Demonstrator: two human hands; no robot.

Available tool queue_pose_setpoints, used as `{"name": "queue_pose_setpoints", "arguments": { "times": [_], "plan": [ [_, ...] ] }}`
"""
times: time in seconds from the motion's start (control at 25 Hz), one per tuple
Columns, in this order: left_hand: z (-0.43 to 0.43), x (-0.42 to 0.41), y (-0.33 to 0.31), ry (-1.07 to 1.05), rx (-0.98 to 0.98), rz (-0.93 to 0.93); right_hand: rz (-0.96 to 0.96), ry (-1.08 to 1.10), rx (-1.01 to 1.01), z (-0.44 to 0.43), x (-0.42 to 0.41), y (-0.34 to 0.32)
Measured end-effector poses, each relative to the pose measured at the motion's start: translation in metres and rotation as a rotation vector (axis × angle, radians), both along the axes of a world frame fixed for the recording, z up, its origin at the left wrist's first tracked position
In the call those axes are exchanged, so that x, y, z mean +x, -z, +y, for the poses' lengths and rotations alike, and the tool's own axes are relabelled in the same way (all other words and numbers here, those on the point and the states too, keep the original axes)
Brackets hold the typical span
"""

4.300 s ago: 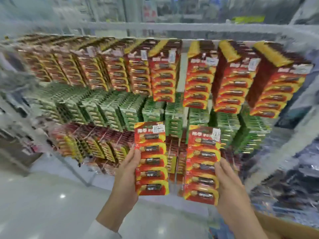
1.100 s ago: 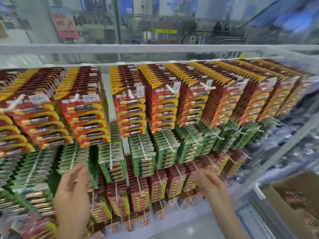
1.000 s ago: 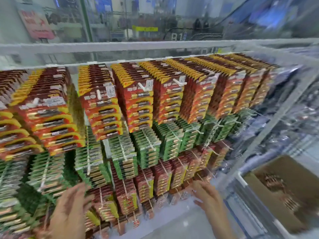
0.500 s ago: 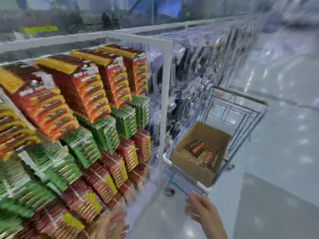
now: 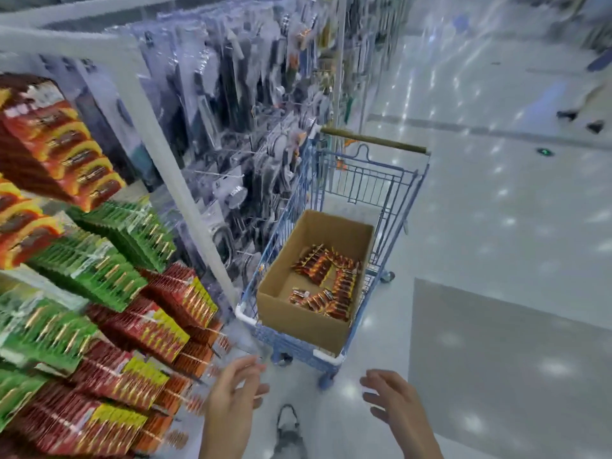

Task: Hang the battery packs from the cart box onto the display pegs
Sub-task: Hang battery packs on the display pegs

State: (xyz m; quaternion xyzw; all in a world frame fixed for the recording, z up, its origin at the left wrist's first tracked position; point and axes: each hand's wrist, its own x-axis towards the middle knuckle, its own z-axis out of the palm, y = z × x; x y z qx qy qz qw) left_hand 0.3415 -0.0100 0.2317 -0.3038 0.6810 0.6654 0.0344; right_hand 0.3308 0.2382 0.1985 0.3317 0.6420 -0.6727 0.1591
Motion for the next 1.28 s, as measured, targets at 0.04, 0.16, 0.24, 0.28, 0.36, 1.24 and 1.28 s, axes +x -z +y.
{"name": "queue_pose_setpoints", "arguments": {
  "times": [0.04, 0.16, 0.24, 0.28, 0.36, 1.24, 1.28],
  "plan": [
    [0.002, -0.019, 0.003, 0.027, -0.011, -0.013, -0.02, 0.007, -0.005, 0.001, -0.013, 0.004],
    [0.003, -0.079, 0.017, 0.088, -0.026, -0.013, -0.078, -0.002, 0.003, 0.0, -0.055, 0.014],
    [0.004, -0.131, 0.028, 0.133, -0.037, -0.012, -0.101, -0.019, 0.02, -0.002, -0.091, 0.021],
    [0.005, -0.158, 0.034, 0.16, -0.045, -0.018, -0.125, -0.02, 0.039, -0.004, -0.11, 0.023],
    [0.007, -0.213, 0.048, 0.234, -0.072, -0.05, -0.158, -0.033, 0.074, -0.007, -0.146, 0.025],
    [0.051, -0.432, 0.387, 0.448, -0.439, -0.766, -0.479, 0.062, 0.003, 0.014, -0.32, 0.138],
    [0.047, -0.427, 0.409, 0.466, -0.504, -0.791, -0.494, 0.07, -0.006, 0.014, -0.32, 0.143]
  ]
}}
